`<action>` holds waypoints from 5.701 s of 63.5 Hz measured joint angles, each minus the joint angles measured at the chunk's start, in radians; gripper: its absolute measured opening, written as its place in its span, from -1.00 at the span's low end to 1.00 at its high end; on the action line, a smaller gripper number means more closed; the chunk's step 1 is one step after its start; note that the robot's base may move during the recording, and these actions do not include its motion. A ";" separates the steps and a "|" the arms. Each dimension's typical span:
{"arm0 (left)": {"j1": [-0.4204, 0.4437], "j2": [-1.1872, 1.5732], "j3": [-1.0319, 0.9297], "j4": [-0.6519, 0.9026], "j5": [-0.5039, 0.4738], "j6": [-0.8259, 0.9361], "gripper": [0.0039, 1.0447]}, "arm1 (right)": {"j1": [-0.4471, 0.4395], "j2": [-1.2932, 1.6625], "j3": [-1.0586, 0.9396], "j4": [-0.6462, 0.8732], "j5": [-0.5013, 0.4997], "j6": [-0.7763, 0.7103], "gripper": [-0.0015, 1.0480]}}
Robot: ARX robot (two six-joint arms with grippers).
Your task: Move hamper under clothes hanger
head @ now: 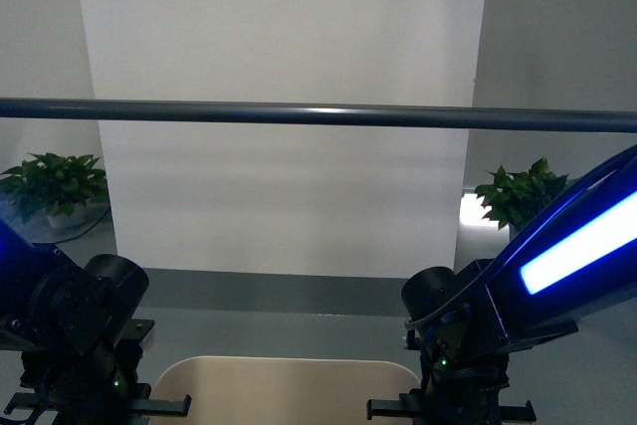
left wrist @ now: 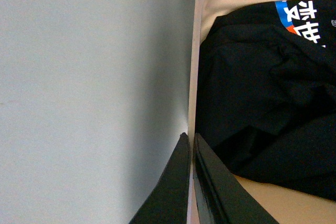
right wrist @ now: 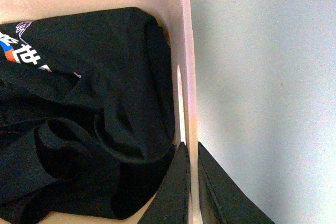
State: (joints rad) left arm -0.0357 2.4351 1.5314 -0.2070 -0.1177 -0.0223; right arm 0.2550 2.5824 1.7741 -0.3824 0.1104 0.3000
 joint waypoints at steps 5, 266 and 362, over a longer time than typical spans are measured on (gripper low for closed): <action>-0.001 0.000 0.000 -0.001 0.003 -0.004 -0.93 | 0.000 0.000 0.001 -0.005 0.000 0.000 -0.94; -0.067 -0.248 0.382 0.075 0.046 -0.062 0.88 | -0.124 0.000 0.570 0.060 0.090 0.000 0.85; -0.150 -0.985 -0.201 0.260 -0.029 -0.080 0.81 | 0.123 -0.890 -0.369 0.615 0.394 -0.237 0.85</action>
State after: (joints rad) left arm -0.1856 1.4498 1.3308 0.0528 -0.1471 -0.1020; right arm 0.3779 1.6924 1.4052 0.2321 0.5049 0.0631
